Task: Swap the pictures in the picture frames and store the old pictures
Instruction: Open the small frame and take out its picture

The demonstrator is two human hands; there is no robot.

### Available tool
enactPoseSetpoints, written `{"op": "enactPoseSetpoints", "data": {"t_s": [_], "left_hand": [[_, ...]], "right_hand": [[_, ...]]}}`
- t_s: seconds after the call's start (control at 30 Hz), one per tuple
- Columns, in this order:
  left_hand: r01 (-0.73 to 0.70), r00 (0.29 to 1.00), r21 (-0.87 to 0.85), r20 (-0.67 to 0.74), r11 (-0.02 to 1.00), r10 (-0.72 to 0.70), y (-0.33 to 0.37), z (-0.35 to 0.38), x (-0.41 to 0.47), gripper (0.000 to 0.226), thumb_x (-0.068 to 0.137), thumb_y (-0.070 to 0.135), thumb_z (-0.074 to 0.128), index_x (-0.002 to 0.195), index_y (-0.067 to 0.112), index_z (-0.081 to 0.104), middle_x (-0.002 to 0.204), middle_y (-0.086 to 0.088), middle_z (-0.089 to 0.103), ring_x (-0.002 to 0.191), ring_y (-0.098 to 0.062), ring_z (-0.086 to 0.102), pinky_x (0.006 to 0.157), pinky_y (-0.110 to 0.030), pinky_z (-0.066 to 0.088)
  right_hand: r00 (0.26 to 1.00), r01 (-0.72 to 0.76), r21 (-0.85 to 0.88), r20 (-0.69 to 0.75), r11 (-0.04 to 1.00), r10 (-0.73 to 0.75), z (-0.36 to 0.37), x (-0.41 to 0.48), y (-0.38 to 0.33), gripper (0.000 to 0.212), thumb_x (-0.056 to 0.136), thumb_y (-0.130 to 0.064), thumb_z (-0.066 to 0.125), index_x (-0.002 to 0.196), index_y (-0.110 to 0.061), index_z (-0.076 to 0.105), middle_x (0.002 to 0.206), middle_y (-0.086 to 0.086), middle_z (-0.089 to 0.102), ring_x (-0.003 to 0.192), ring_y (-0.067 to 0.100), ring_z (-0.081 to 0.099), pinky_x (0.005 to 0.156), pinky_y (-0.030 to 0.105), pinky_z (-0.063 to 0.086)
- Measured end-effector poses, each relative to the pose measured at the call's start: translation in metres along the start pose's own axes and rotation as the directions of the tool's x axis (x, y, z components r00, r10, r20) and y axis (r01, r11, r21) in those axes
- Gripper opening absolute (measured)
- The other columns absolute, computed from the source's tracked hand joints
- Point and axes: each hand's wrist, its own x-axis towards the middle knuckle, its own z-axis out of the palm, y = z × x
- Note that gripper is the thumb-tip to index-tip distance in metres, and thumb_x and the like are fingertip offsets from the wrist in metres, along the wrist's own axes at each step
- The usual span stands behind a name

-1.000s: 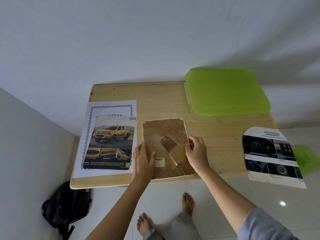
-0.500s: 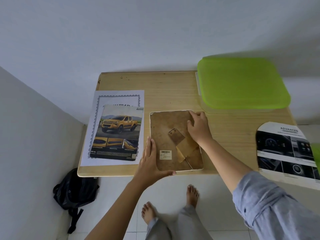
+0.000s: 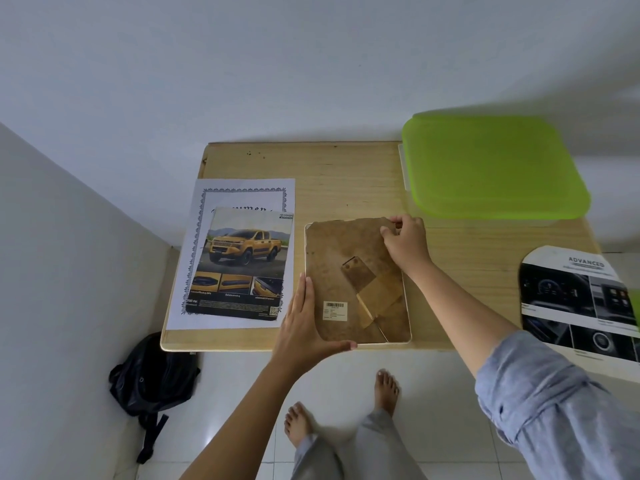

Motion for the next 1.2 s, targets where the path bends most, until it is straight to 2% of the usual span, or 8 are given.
{"op": "enactPoseSetpoints", "data": {"t_s": [0.3,0.5,0.67,0.83,0.93,1.03,1.1,1.2], "left_hand": [[-0.014,1.000,-0.012,-0.018,1.000,0.013,0.000,0.000,-0.001,0.140,0.049,0.079,0.065,0.139,0.029,-0.030,0.154,0.010,-0.022,0.144,-0.010,-0.007,0.115,-0.038,0.015],[0.002,1.000,-0.015,-0.030,1.000,-0.002,0.002,0.000,-0.001,0.139,0.052,0.075,0.068,0.140,0.027,-0.028,0.155,0.009,-0.021,0.144,-0.010,-0.006,0.114,-0.037,0.017],[-0.001,0.999,-0.017,-0.040,1.000,0.000,0.003,-0.002,-0.002,0.139,0.052,0.074,0.068,0.141,0.026,-0.028,0.154,0.009,-0.021,0.144,-0.010,-0.004,0.114,-0.036,0.017],[-0.017,1.000,-0.009,-0.012,1.000,0.017,0.000,-0.002,-0.001,0.138,0.052,0.074,0.068,0.137,0.029,-0.032,0.154,0.009,-0.021,0.144,-0.012,-0.004,0.114,-0.038,0.017],[-0.023,1.000,-0.008,0.001,1.000,0.023,-0.002,-0.004,-0.001,0.138,0.051,0.075,0.067,0.136,0.030,-0.032,0.155,0.009,-0.021,0.144,-0.013,-0.004,0.115,-0.039,0.017],[-0.024,1.000,-0.005,0.007,1.000,0.024,-0.004,-0.005,-0.001,0.139,0.051,0.075,0.068,0.136,0.030,-0.032,0.154,0.009,-0.021,0.144,-0.013,-0.005,0.115,-0.039,0.016],[-0.029,1.000,0.001,0.008,1.000,0.029,-0.005,-0.005,-0.001,0.139,0.050,0.076,0.067,0.136,0.030,-0.032,0.154,0.009,-0.022,0.144,-0.012,-0.005,0.115,-0.040,0.016],[-0.049,0.999,0.022,0.008,0.999,0.049,-0.006,-0.006,-0.001,0.138,0.051,0.077,0.066,0.136,0.031,-0.033,0.153,0.011,-0.024,0.144,-0.011,-0.006,0.115,-0.039,0.016]], "right_hand": [[1.000,-0.002,0.041,0.011,0.999,0.001,-0.007,-0.009,-0.006,0.034,0.089,-0.013,0.054,0.122,-0.011,0.048,0.121,0.013,0.043,0.095,0.014,0.045,0.085,0.022,0.035],[0.990,-0.033,0.085,0.142,0.996,0.020,-0.011,-0.032,0.004,0.055,0.089,-0.010,0.053,0.136,-0.032,0.036,0.118,0.010,0.059,0.094,0.027,0.060,0.079,0.040,0.052],[0.982,-0.091,0.090,0.176,0.992,0.075,-0.015,-0.058,0.022,0.058,0.093,-0.018,0.052,0.141,-0.039,0.028,0.128,0.016,0.054,0.117,0.040,0.048,0.094,0.051,0.043],[0.969,-0.157,0.278,0.230,0.948,0.093,-0.013,-0.064,0.039,0.066,0.090,-0.015,0.056,0.125,-0.064,0.031,0.128,0.013,0.055,0.110,0.041,0.054,0.095,0.057,0.043],[0.959,-0.200,0.355,0.260,0.913,0.109,-0.016,-0.062,0.035,0.066,0.090,-0.005,0.055,0.137,-0.045,0.031,0.120,0.033,0.052,0.103,0.045,0.055,0.099,0.049,0.043],[0.954,-0.223,0.441,0.280,0.869,0.102,-0.017,-0.061,0.030,0.064,0.089,0.006,0.049,0.143,-0.023,0.029,0.113,0.044,0.047,0.085,0.026,0.057,0.079,0.017,0.051],[0.953,-0.232,0.468,0.284,0.853,0.103,-0.017,-0.062,0.028,0.063,0.089,0.007,0.049,0.143,-0.020,0.030,0.117,0.044,0.045,0.082,0.019,0.054,0.072,0.012,0.051],[0.957,-0.249,0.482,0.257,0.840,0.136,-0.017,-0.063,0.030,0.062,0.090,0.006,0.048,0.143,-0.023,0.032,0.086,0.030,0.052,0.077,0.017,0.052,0.070,0.011,0.050]]}}
